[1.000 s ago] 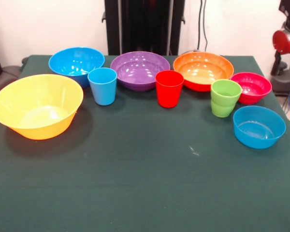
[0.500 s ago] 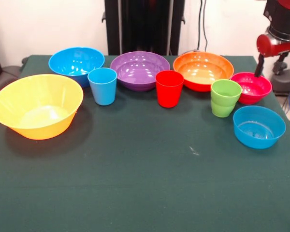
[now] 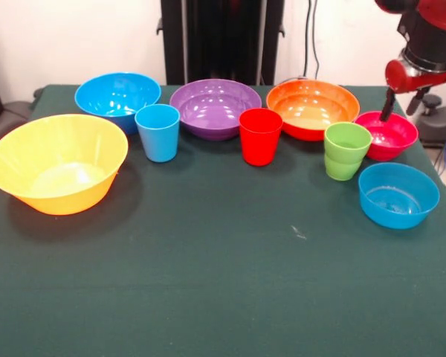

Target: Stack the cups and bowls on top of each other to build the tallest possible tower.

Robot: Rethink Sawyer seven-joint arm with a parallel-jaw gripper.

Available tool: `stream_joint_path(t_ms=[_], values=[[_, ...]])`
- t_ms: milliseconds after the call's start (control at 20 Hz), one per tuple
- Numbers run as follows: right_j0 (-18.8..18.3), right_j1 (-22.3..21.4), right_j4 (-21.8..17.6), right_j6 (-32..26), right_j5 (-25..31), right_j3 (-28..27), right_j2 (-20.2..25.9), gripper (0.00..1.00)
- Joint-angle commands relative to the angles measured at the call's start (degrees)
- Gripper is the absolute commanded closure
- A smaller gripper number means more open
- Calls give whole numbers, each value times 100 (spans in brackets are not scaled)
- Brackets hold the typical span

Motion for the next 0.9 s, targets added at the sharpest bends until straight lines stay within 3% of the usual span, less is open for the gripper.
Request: stream_joint_path(t_ms=[50, 450, 900], values=[[216, 479, -91, 924, -405, -424, -176, 0], [298, 527, -15, 962, -418, -444, -369, 0], [476, 578, 348, 1144, -449, -605, -375, 0]])
